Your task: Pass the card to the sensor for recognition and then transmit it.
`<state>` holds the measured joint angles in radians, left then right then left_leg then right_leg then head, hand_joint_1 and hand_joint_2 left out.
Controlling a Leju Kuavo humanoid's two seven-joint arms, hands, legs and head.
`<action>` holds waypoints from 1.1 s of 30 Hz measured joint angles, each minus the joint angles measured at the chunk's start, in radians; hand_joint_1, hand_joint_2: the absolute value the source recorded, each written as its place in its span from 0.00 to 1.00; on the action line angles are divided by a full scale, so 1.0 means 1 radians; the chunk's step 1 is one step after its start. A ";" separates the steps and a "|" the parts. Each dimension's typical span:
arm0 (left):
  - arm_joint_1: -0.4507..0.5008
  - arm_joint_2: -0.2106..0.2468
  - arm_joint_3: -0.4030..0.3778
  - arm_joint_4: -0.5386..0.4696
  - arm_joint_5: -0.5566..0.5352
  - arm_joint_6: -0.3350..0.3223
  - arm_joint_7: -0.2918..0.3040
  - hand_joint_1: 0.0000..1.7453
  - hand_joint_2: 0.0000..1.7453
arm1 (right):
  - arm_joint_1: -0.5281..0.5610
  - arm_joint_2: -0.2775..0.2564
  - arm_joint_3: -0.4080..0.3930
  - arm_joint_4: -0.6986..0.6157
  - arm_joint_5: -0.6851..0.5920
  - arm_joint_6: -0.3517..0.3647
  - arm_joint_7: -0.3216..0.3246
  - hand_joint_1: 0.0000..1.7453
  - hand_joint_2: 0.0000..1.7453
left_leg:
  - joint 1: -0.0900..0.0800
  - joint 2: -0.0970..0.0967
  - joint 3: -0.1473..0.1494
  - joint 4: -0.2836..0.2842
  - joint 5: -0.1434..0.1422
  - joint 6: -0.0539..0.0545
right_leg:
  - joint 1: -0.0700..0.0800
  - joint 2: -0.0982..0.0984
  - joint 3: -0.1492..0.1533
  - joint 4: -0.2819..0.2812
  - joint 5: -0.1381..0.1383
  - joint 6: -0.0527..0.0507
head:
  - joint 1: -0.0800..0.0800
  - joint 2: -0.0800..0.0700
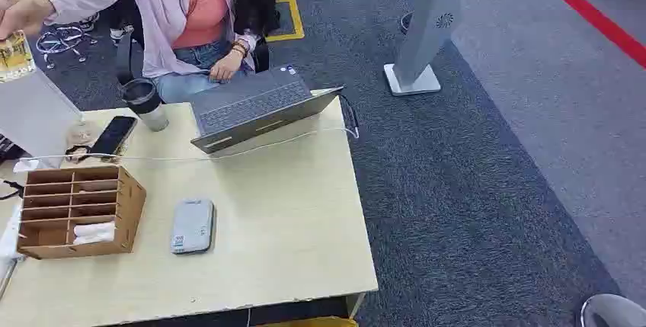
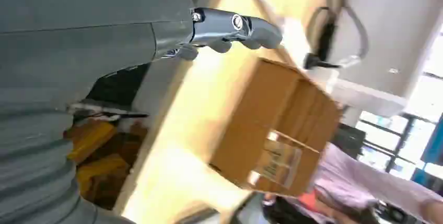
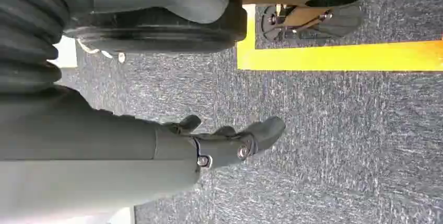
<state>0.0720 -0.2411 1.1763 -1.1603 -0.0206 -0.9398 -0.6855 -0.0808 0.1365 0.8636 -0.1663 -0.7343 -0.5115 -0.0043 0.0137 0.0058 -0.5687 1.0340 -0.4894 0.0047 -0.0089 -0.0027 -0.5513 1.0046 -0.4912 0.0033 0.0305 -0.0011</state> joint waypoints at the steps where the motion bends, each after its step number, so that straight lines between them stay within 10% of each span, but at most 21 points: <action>1: -0.002 -0.003 0.021 -0.022 0.000 -0.023 -0.002 0.00 1.00 | -0.002 0.001 0.005 0.001 -0.003 -0.002 0.005 0.00 1.00 | 0.000 0.000 0.000 0.000 0.000 0.000 | 0.000 0.000 0.000 0.000 0.000 0.000 | 0.000 0.000; 14: -0.074 0.041 0.226 -0.233 0.025 -0.225 -0.017 0.00 1.00 | -0.022 0.006 0.093 0.008 0.006 0.005 0.075 0.00 1.00 | 0.000 0.000 0.001 0.000 0.002 -0.002 | 0.000 0.000 0.000 0.000 0.001 -0.001 | 0.001 0.000; 27: -0.119 0.073 0.019 -0.342 -0.113 0.090 0.008 0.00 1.00 | -0.025 0.006 0.141 0.009 0.032 0.039 0.076 0.00 1.00 | 0.001 0.000 0.002 0.000 0.003 -0.002 | 0.000 0.001 0.000 0.000 0.003 -0.002 | 0.000 0.000; 33: -0.119 0.073 0.017 -0.342 -0.116 0.093 0.008 0.00 1.00 | -0.025 0.006 0.142 0.009 0.033 0.040 0.076 0.00 1.00 | 0.001 0.000 0.002 0.000 0.003 -0.002 | 0.000 0.001 0.000 0.000 0.003 -0.002 | 0.000 0.000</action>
<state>-0.0472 -0.1682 1.1930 -1.5019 -0.1361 -0.8466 -0.6771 -0.1059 0.1427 1.0055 -0.1575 -0.7016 -0.4712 0.0713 0.0143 0.0061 -0.5671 1.0340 -0.4863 0.0024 -0.0088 -0.0022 -0.5516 1.0046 -0.4885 0.0017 0.0309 -0.0011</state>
